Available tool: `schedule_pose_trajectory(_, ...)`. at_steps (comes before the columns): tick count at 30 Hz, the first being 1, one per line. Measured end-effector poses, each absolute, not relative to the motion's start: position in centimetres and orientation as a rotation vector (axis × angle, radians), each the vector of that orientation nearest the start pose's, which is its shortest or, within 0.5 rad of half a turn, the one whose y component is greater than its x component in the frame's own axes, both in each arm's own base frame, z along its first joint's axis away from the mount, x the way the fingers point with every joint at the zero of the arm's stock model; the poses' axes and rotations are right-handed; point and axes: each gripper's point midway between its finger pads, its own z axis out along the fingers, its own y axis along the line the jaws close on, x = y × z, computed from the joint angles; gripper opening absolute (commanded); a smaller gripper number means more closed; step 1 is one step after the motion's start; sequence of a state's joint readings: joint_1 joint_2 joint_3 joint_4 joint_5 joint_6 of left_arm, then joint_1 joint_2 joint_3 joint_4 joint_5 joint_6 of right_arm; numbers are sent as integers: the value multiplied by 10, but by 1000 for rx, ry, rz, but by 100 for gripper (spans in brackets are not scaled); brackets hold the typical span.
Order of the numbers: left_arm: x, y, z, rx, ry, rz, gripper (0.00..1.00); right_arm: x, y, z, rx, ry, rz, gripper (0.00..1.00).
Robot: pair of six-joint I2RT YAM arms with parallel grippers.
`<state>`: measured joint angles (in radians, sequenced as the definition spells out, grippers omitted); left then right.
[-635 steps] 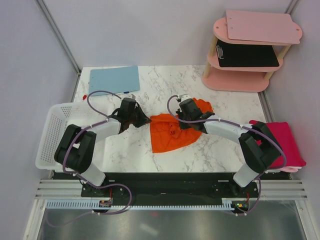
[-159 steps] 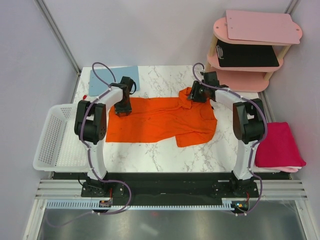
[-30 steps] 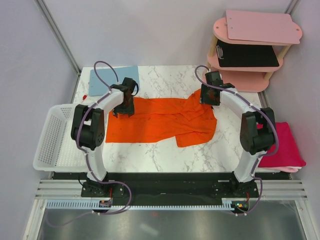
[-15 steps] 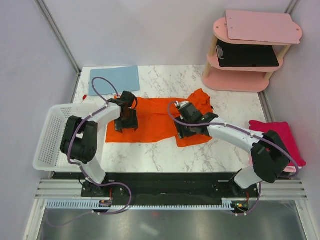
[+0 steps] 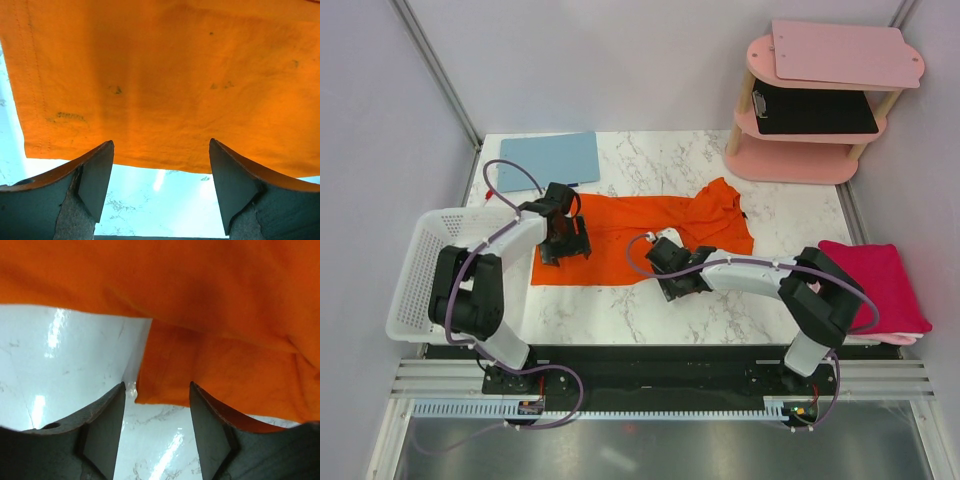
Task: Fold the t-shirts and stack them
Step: Fold the flattened tshirt in 1/3 of the way
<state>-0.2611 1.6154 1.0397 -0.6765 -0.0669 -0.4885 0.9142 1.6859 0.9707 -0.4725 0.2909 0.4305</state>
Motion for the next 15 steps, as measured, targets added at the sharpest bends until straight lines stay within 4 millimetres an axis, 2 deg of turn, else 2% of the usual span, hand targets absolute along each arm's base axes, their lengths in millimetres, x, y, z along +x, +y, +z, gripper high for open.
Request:
schedule_pose_trajectory(2,301,-87,44,-343,2802,-75,84,236,248,17,-542,2580,2,51)
schedule_pose_trajectory(3,301,-86,44,-344,2802,-74,84,240,250,18,-532,2565,-13,39)
schedule_pose_trajectory(5,301,-86,42,-347,2807,-72,84,249,257,18,-507,2531,-33,25)
schedule_pose_trajectory(6,301,-86,41,-348,2811,-69,84,252,259,18,-491,2514,-45,11)
schedule_pose_trajectory(8,301,-86,36,-353,2826,-61,84,259,260,17,-473,2484,-74,0)
schedule_pose_trajectory(12,300,-86,22,-364,2866,-38,84,264,253,17,-442,2458,-129,0)
schedule_pose_trajectory(15,299,-85,15,-373,2893,-15,84,260,245,17,-445,2465,-159,0)
